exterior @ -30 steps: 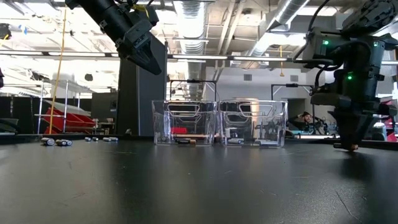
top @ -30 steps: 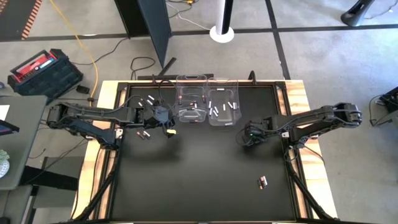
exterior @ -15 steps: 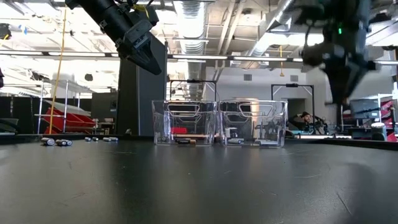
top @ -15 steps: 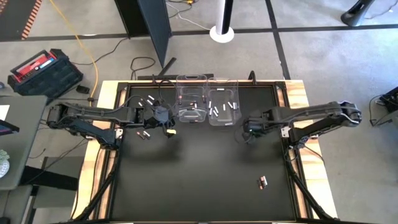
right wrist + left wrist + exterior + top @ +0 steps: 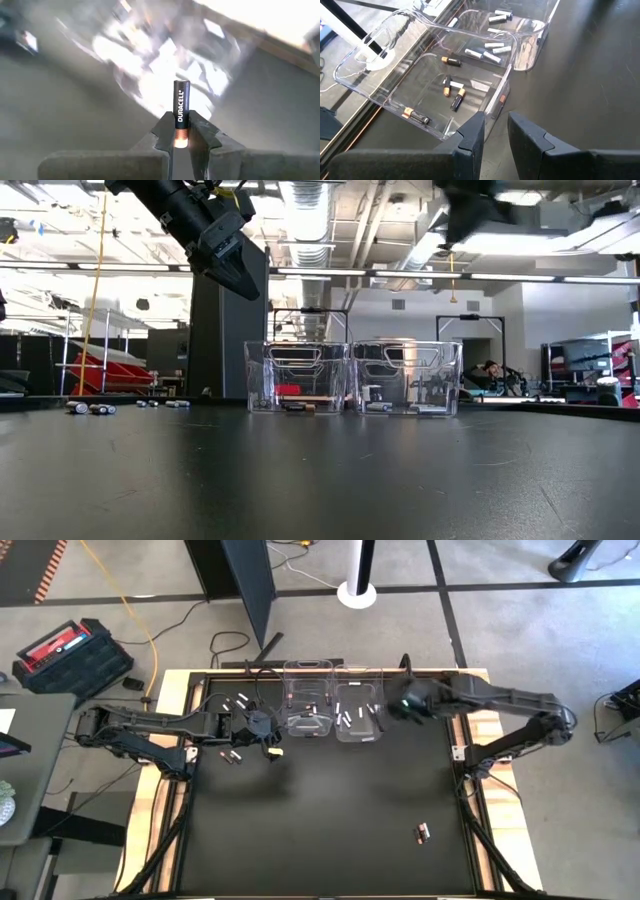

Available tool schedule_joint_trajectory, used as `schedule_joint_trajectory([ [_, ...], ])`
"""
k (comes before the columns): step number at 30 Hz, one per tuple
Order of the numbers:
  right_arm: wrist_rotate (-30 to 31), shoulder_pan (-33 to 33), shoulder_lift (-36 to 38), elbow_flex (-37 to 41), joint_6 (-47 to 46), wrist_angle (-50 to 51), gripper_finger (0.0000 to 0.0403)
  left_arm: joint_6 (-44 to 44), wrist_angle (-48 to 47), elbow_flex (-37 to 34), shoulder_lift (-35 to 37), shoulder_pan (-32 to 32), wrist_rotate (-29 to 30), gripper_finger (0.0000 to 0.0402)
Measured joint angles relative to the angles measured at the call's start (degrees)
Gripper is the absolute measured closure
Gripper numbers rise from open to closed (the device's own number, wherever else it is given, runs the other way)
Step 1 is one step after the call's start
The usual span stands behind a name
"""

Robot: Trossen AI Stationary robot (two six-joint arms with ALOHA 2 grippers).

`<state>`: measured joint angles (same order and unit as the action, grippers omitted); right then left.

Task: Sort batteries
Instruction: Put the black battery into the left transparent bin

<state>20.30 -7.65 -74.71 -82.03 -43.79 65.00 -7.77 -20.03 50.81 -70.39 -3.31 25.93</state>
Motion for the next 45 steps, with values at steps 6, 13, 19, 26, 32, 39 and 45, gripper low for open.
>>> schedule_joint_trajectory([
  [6, -0.6, -5.2, -13.7, -13.1, 13.7, -8.2, 0.035, 0.0, 0.0, 0.0, 0.0, 0.0, 0.0, 0.0319],
  [13, -11.2, -11.7, -34.0, -32.6, 25.3, -9.5, 0.035, -1.7, 0.0, 0.0, 0.0, 0.1, 0.0, 0.0319],
  [19, -20.8, -15.4, -49.2, -43.3, 27.4, -9.3, 0.035, -3.7, 0.0, 0.0, 1.5, 0.3, 0.0, 0.0319],
  [26, -21.8, -16.5, -60.5, -47.3, 27.4, -8.1, 0.035, -2.1, -0.8, 0.0, 7.6, 0.3, 0.3, 0.0319],
  [32, -21.9, -16.4, -65.5, -47.6, 27.1, -6.3, 0.0349, -1.9, -3.3, 0.0, 11.2, 0.3, 0.3, 0.0319],
  [39, -21.9, -16.3, -66.2, -47.6, 27.2, -6.9, 0.0346, -1.9, -7.3, 0.0, 11.9, 0.3, 0.3, 0.0319],
  [45, -21.9, -16.3, -66.2, -47.6, 27.2, -6.9, 0.0346, -1.9, -7.7, 0.0, 11.9, 0.3, 0.3, 0.0319],
])
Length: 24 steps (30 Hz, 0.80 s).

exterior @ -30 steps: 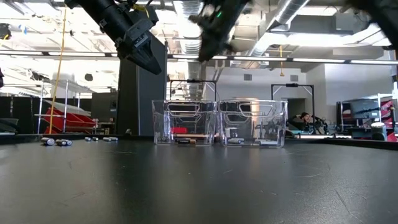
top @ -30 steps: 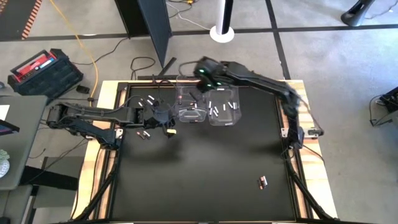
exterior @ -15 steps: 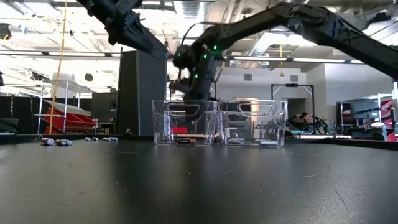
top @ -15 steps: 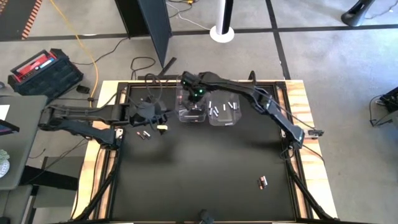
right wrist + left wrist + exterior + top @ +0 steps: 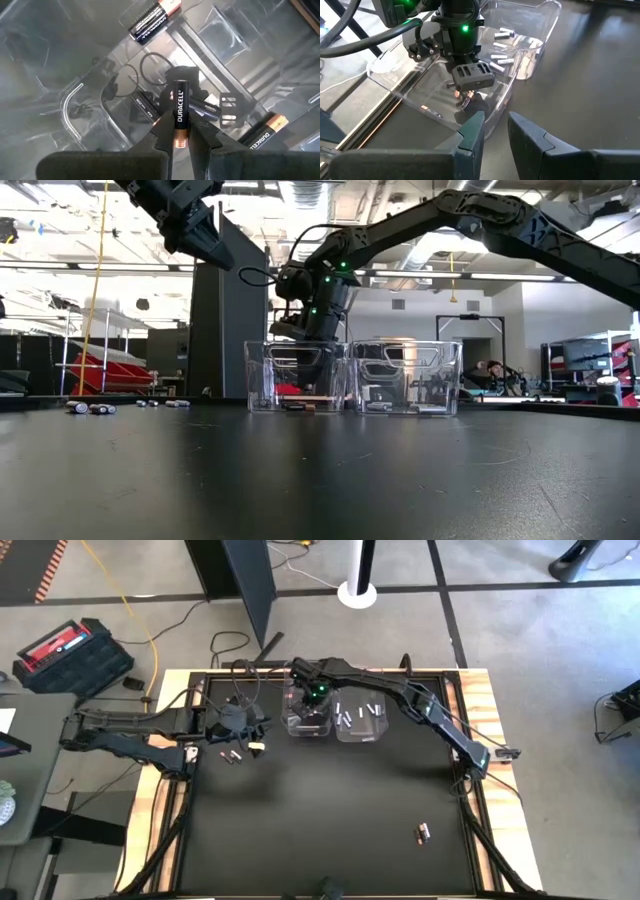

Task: Sort batteries
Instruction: Put the black battery into the left transparent bin

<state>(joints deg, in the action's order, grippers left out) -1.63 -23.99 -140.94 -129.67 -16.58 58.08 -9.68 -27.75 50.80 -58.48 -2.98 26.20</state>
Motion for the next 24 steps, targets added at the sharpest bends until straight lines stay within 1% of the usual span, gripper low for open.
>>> schedule_joint_trajectory([
  [9, 0.0, 0.0, 0.0, 0.0, 0.0, 0.2, 0.034, 0.0, -0.4, 0.0, 0.0, 0.0, 0.0, 0.0319],
  [19, 0.0, 0.1, 0.0, 0.0, -0.9, 0.2, 0.0274, -0.1, -3.1, 0.0, 0.0, 0.0, 0.0, 0.0319],
  [24, 0.0, -0.2, 2.4, 0.1, -0.9, 2.6, 0.0261, -0.1, -3.2, 0.0, 0.0, 0.0, 0.0, 0.0319],
])
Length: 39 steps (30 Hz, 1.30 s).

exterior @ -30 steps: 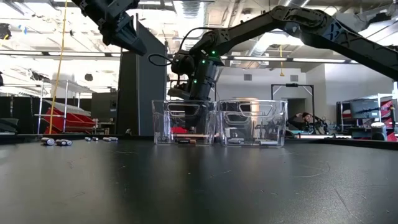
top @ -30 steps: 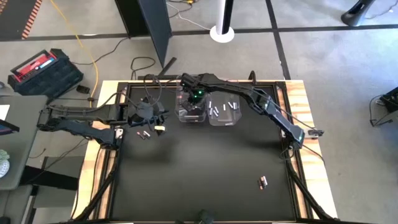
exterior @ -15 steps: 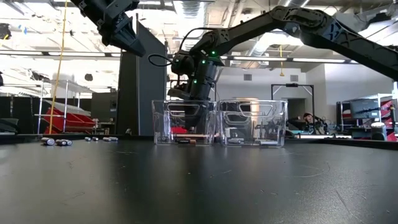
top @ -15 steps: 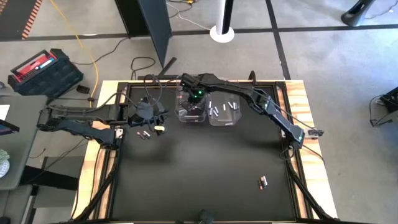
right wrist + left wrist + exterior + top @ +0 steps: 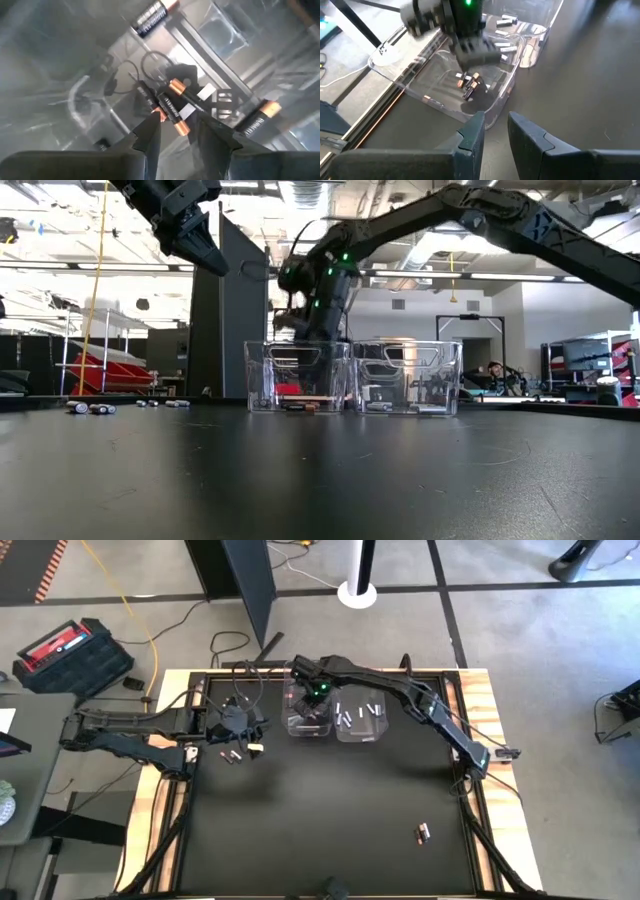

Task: Sort batteries
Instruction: Put the black battery into the left transparent bin

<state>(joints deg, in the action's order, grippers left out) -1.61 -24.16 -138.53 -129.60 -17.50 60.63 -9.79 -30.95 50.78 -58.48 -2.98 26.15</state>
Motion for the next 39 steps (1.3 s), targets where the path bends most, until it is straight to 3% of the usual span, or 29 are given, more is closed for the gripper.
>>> schedule_joint_trajectory([
  [11, 2.1, 0.0, 17.4, 0.0, 0.0, 3.7, 0.0279, 3.2, 0.7, 0.0, 0.0, 0.0, 0.0, 0.0319],
  [19, 14.1, 7.7, 28.2, 0.5, -4.4, 18.0, 0.028, 3.7, 0.9, 0.0, 0.0, 0.0, 0.0, 0.0319],
  [25, 23.9, 17.4, 34.0, 1.2, -15.6, 29.4, 0.028, 3.7, 0.9, 0.0, 0.0, 0.0, 0.0, 0.0319],
  [29, 28.0, 25.3, 40.2, 7.7, -22.0, 28.2, 0.028, 3.5, 0.9, 0.0, 0.0, 0.0, 0.0, 0.0319],
  [33, 33.6, 33.0, 46.2, 19.2, -37.2, 29.1, 0.028, 3.5, 1.0, 0.0, 0.0, 0.0, 0.0, 0.0319],
  [39, 33.4, 43.4, 53.4, 37.5, -61.1, 28.8, 0.028, 3.0, 1.8, 0.0, 0.0, 0.0, -2.0, 0.0319],
])
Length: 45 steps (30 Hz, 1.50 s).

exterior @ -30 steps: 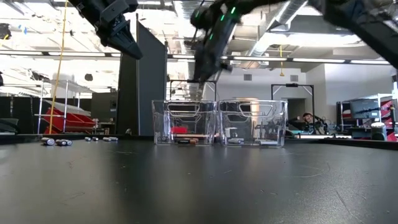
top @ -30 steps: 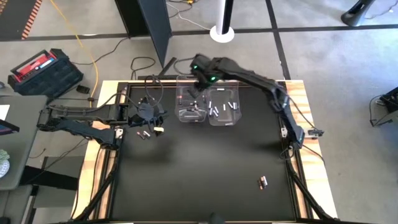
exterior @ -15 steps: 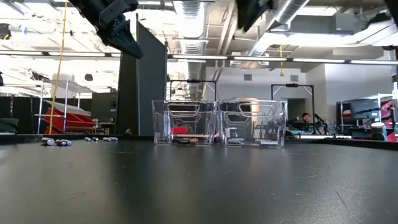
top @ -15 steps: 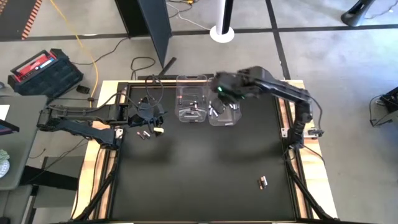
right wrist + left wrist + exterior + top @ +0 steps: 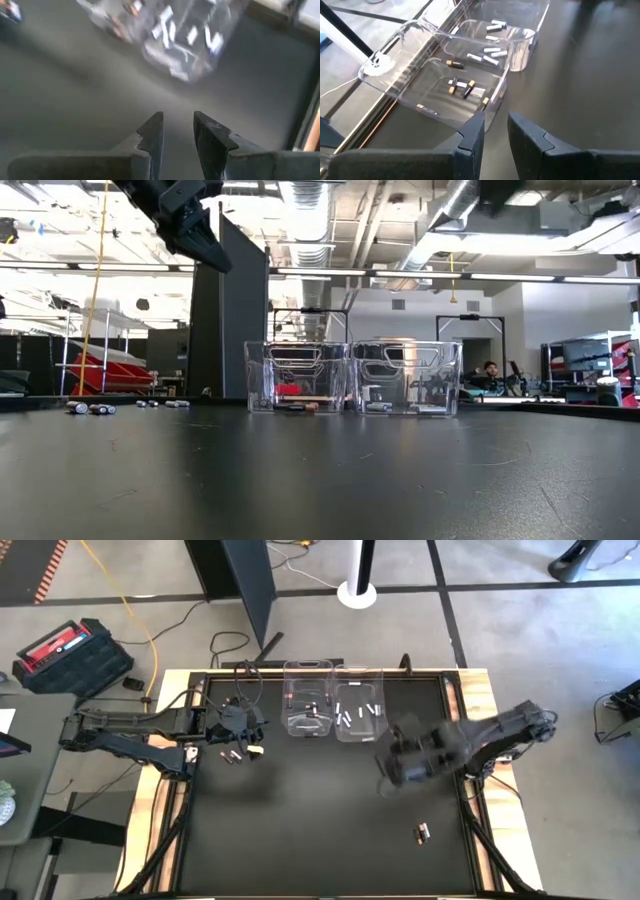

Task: Sort batteries
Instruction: Put the black battery into the left transparent bin

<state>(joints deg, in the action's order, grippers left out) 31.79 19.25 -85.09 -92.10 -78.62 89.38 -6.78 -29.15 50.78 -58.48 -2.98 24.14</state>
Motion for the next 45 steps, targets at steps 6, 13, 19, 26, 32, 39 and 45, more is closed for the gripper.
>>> schedule_joint_trajectory([
  [6, -10.4, 10.4, 3.1, 14.9, -21.3, -3.5, 0.028, -1.7, 0.4, 0.0, 0.0, 0.0, 0.0, 0.0319],
  [13, -19.2, 22.1, 4.3, 27.9, -39.8, -19.8, 0.028, -1.8, 0.4, 0.0, 0.0, 0.0, 0.0, 0.0319],
  [19, -20.1, 30.8, 4.3, 35.8, -50.5, -33.4, 0.028, -1.8, 0.4, 0.0, 0.0, 0.0, 0.0, 0.0319],
  [26, -22.3, 34.0, 2.7, 37.3, -51.7, -35.7, 0.028, -4.2, 0.4, 0.0, 0.0, 0.0, 0.0, 0.0319],
  [32, -26.2, 34.9, -1.1, 37.3, -51.5, -36.8, 0.028, -8.1, 0.3, 0.0, 0.0, 0.0, 0.0, 0.0319],
  [39, -26.3, 33.9, -5.2, 37.3, -47.6, -43.5, 0.028, -8.3, 0.2, 0.0, 0.0, 0.0, 0.0, 0.0319],
  [45, -26.3, 32.8, -8.6, 37.2, -45.5, -45.6, 0.028, -8.3, 0.3, 0.0, 0.0, 0.0, 0.0, 0.0319],
])
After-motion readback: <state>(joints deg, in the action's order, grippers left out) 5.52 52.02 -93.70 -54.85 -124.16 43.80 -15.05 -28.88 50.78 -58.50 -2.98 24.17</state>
